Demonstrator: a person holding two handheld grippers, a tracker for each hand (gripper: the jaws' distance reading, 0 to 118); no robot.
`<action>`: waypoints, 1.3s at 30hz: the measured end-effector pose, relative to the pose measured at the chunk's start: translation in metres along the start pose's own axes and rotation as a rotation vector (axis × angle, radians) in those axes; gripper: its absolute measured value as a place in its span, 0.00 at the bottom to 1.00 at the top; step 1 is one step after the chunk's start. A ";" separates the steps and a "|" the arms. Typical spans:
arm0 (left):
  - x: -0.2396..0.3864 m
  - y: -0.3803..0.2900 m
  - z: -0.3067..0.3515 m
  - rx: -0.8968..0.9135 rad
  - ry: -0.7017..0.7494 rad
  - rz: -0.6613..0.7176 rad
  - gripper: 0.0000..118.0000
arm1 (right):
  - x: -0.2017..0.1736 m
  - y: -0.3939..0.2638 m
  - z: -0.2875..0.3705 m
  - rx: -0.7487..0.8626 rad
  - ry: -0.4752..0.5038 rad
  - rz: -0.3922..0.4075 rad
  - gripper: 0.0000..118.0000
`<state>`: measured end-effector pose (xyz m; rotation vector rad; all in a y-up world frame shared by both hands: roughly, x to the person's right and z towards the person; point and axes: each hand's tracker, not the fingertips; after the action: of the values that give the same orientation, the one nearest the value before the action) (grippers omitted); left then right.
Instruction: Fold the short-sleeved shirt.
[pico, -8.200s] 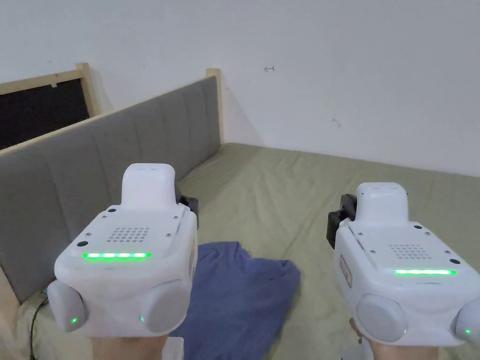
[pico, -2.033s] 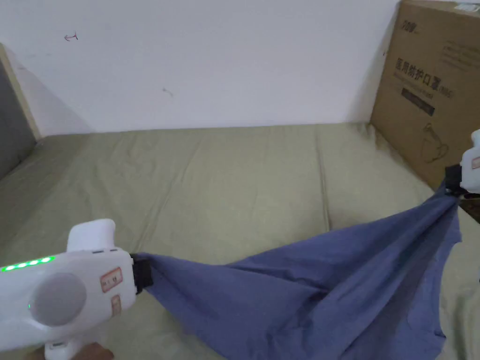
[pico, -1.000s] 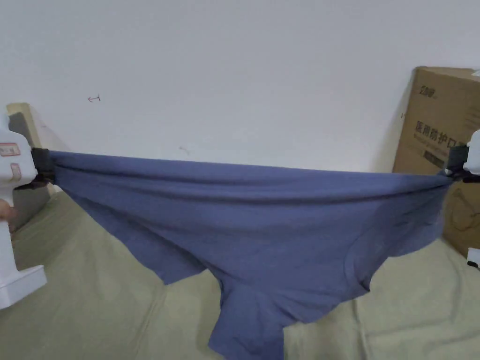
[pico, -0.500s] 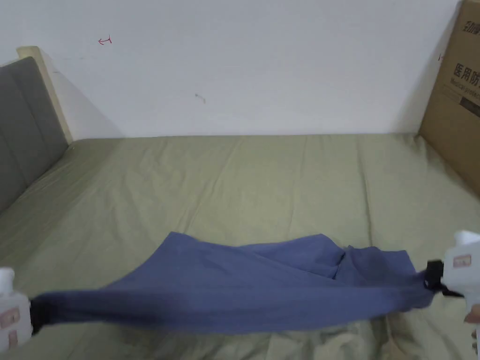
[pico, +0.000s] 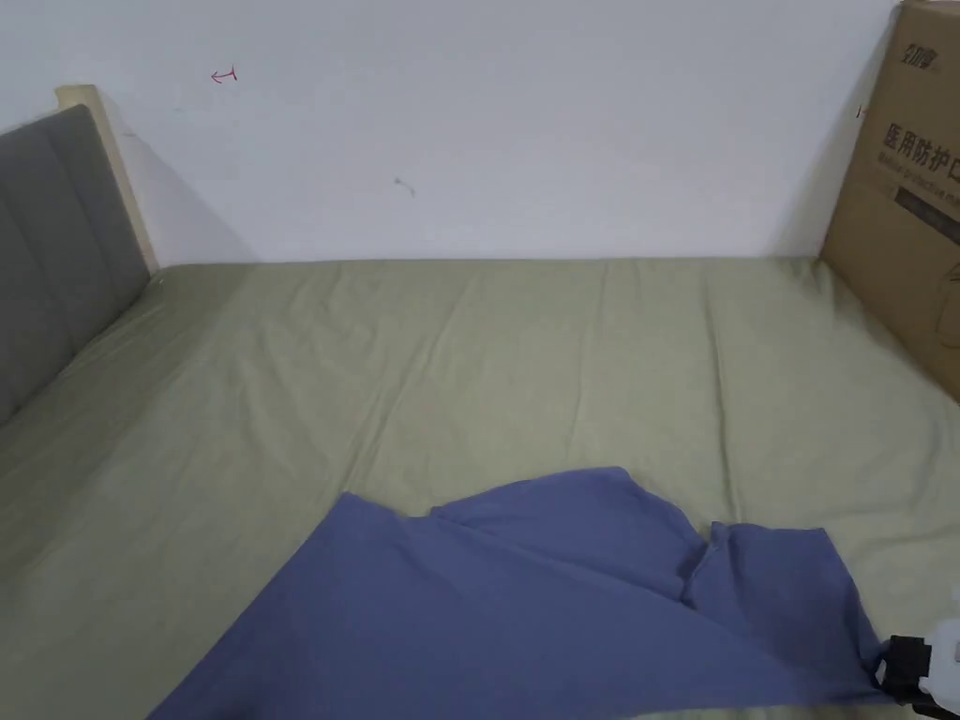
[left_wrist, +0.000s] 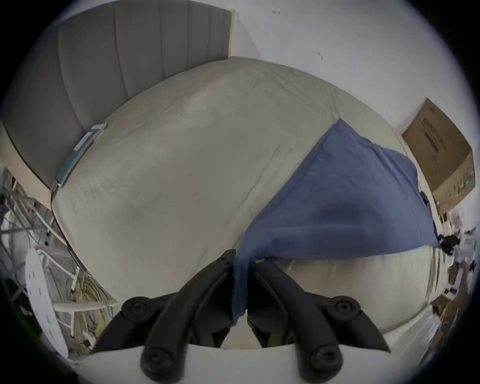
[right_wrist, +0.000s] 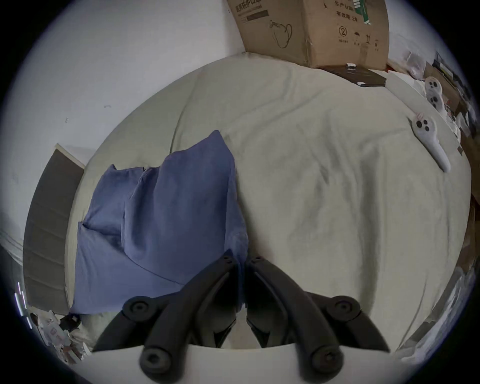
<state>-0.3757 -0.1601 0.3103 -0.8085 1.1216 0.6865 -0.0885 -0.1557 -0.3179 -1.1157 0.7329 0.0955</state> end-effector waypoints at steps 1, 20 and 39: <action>0.002 0.002 0.000 -0.009 0.001 -0.007 0.05 | -0.002 -0.002 0.002 0.004 -0.001 -0.003 0.03; 0.096 -0.016 0.063 0.112 -0.150 -0.099 0.00 | 0.000 -0.040 0.073 0.174 0.020 0.115 0.00; 0.198 0.033 0.011 0.070 -0.245 -0.294 0.00 | 0.013 0.001 -0.038 0.015 -0.056 0.046 0.18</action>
<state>-0.3389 -0.1183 0.1170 -0.7864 0.7815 0.4818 -0.0970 -0.1908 -0.3351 -1.0786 0.7082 0.1593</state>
